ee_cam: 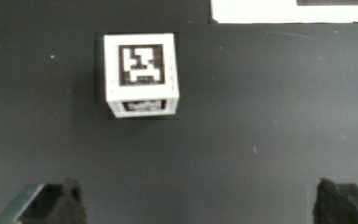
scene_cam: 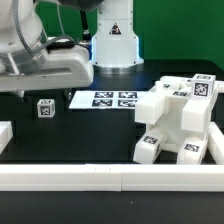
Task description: Assemble chair
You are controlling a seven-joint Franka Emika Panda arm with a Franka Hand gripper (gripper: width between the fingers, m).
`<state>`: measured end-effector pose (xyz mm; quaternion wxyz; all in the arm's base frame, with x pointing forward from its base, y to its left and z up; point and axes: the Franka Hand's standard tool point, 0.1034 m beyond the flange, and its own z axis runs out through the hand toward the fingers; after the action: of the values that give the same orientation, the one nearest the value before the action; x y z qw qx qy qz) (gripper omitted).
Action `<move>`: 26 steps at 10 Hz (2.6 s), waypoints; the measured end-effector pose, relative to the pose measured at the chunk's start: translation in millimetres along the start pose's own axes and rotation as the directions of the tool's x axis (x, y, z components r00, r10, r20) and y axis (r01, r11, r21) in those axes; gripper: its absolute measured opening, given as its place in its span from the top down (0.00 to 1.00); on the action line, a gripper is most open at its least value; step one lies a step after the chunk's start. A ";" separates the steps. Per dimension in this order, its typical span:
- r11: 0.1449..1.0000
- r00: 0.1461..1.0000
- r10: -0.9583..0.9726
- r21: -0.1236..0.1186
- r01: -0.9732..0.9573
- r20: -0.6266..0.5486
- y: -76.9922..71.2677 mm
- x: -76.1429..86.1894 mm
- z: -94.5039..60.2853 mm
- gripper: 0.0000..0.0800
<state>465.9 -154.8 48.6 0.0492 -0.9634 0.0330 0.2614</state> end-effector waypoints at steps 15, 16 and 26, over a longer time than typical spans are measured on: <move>1.000 0.845 0.013 0.002 -0.017 0.534 18.0 -17.7 41.2 0.19; 1.000 0.845 0.018 -0.001 -0.021 0.535 19.4 -19.7 48.1 0.19; 1.000 0.852 0.020 -0.006 -0.020 0.523 22.0 -27.3 66.0 0.65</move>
Offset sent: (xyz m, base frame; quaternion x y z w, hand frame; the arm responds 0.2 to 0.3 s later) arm -0.0038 -0.0106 -0.0137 0.0238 -0.1014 0.0018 0.9946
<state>407.4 -168.2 4.1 0.0532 -0.8558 0.0285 0.5138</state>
